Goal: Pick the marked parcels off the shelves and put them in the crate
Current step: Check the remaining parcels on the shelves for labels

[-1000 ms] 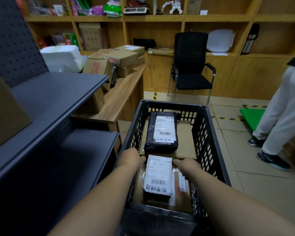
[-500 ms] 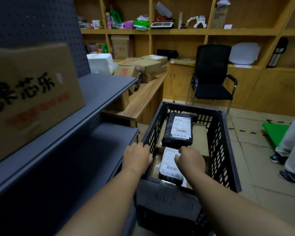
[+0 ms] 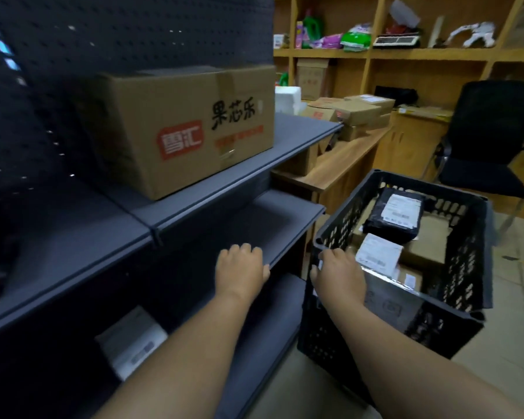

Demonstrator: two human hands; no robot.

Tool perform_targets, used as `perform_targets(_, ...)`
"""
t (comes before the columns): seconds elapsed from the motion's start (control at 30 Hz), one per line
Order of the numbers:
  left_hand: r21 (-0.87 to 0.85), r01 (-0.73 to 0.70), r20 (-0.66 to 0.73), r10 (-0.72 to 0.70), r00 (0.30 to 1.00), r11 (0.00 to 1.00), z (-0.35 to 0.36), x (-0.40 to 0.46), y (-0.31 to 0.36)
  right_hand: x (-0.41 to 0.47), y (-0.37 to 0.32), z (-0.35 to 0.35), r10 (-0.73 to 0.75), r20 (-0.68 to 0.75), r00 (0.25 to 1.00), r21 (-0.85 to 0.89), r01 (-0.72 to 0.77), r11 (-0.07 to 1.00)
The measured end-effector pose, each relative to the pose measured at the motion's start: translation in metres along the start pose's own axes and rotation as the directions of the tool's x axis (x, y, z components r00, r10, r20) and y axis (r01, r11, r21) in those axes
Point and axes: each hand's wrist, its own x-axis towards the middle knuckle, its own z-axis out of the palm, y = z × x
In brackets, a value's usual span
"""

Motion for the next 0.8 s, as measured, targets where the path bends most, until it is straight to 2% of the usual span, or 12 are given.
perform_targets(0.2,0.057,0.143,0.027,-0.145,0.989,0.988,-0.01,-0.072,-0.053,-0.045,-0.058,0.008,-0.174,0.039,0.984,0.08,0.17,0.982)
perform_targets(0.37,0.091,0.312,0.053,-0.318,0.947,0.946,-0.02,-0.141,-0.089,-0.082,-0.093,0.011,-0.337,0.061,0.939,0.114,0.329,0.937)
perform_targets(0.6,0.202,0.52,0.093,-0.545,0.833,0.83,-0.054,-0.258,-0.11,-0.152,-0.13,0.0,-0.546,0.083,0.833,0.221,0.519,0.826)
perform_targets(0.8,0.266,0.654,0.071,-0.691,0.72,0.709,-0.084,-0.353,-0.104,-0.219,-0.148,-0.016,-0.666,0.071,0.743,0.279,0.626,0.728)
